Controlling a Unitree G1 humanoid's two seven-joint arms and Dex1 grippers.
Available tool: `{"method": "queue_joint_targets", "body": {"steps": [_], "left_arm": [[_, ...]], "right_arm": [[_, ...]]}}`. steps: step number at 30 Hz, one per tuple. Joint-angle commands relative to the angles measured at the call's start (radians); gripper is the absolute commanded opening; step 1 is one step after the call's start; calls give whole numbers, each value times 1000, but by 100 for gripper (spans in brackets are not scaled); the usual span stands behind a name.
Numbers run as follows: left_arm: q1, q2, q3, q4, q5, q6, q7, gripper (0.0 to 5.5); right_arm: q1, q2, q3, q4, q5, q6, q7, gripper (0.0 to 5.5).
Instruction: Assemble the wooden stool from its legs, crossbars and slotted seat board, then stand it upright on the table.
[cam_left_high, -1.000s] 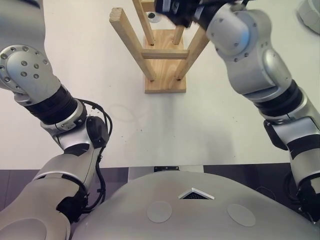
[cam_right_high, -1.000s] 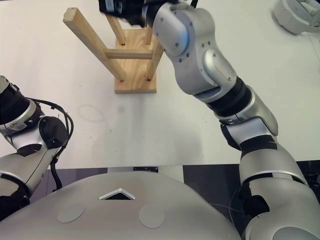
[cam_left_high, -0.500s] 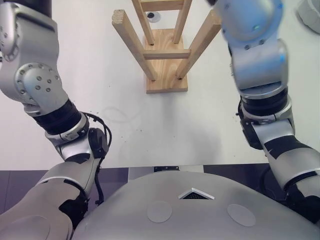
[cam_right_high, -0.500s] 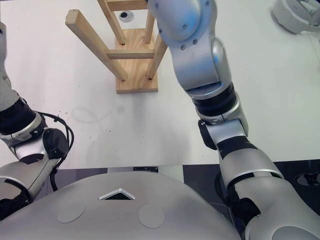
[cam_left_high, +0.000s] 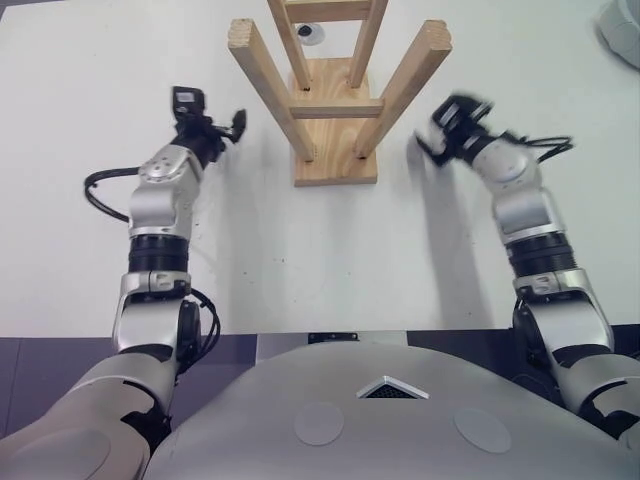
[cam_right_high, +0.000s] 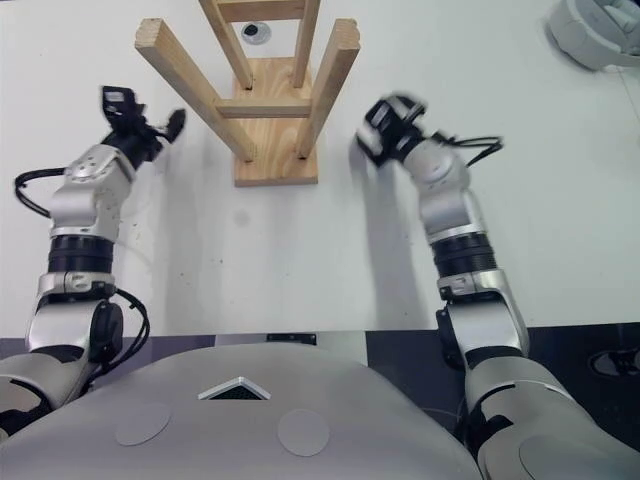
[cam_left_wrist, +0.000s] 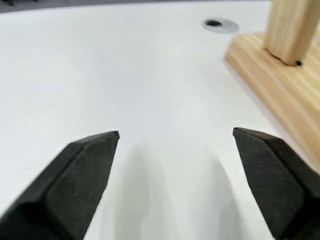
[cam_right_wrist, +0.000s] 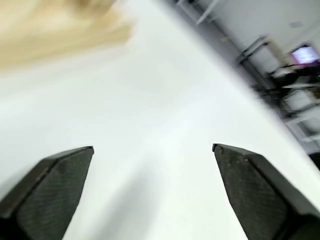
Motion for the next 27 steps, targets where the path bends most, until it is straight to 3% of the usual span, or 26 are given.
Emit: {"method": "queue_joint_targets", "body": {"steps": [1, 8, 12, 16, 18, 20, 23, 27], "left_arm": [[-110, -12, -9, 194, -29, -17, -218, 421], [-246, -32, -15, 484, 0, -229, -499, 421], [-296, 22, 36, 604, 32, -376, -415, 421], [-200, 221, 135, 620, 38, -517, -278, 421], [-101, 266, 182, 543, 8, -531, -290, 421], [89, 261, 186, 331, -5, -462, -287, 421], [453, 229, 122, -187, -15, -227, -244, 421], [537, 296, -27, -480, 82, -31, -274, 421]], "right_arm": [[36, 38, 98, 58, 20, -51, 146, 445], [150, -15, 166, -304, 298, 48, 542, 445], [181, -101, 90, -412, 348, 104, 560, 445], [282, -289, -103, -445, 378, 126, 552, 445], [268, -311, -132, -359, 335, 75, 496, 445], [130, -233, -105, -127, 234, -18, 331, 445], [-133, -65, -86, 315, 148, -118, 81, 445], [-263, 37, -90, 616, 114, -166, -92, 445]]}}
